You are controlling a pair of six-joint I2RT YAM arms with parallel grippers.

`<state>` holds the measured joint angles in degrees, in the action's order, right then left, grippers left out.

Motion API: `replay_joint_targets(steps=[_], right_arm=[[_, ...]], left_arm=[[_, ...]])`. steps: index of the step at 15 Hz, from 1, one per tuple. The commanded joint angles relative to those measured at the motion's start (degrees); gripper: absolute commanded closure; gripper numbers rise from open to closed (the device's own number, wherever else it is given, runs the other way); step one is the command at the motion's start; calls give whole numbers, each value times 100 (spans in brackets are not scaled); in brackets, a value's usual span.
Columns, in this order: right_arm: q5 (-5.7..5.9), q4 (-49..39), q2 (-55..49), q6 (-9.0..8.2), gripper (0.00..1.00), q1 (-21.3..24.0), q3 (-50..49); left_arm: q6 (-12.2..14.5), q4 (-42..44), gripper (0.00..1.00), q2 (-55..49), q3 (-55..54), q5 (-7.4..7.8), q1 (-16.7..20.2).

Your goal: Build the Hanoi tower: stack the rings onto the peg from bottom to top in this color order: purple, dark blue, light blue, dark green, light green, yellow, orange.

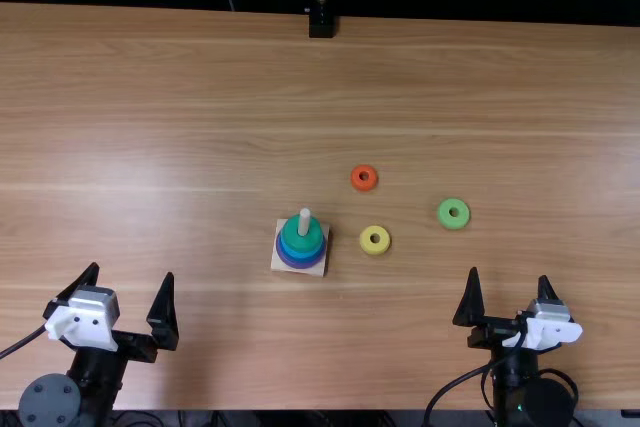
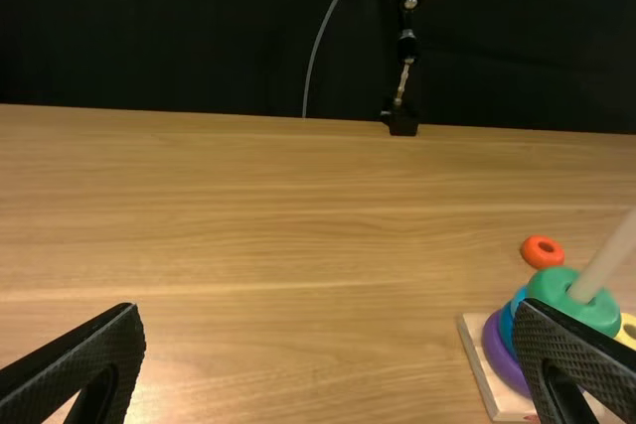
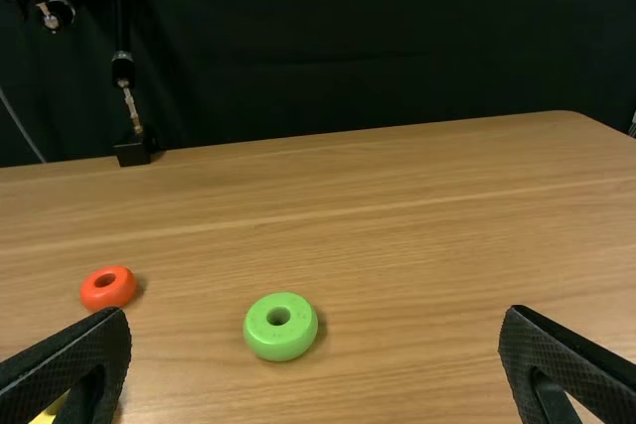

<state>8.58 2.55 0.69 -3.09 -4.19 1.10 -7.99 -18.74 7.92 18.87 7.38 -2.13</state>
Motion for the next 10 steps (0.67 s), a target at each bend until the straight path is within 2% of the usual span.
replay_joint_targets(steps=[1, 4, 10], right_arm=[[-4, -16, -69, -7, 0, 49, -31], [-4, -16, -69, -7, 0, 49, -22], [-4, -16, -69, -7, 0, 49, -31]], left_arm=[[-55, 39, 0, -247, -226, -52, 20], [-55, 39, 0, -792, -587, -52, 37], [-3, 102, 0, -792, -868, -73, 29]])
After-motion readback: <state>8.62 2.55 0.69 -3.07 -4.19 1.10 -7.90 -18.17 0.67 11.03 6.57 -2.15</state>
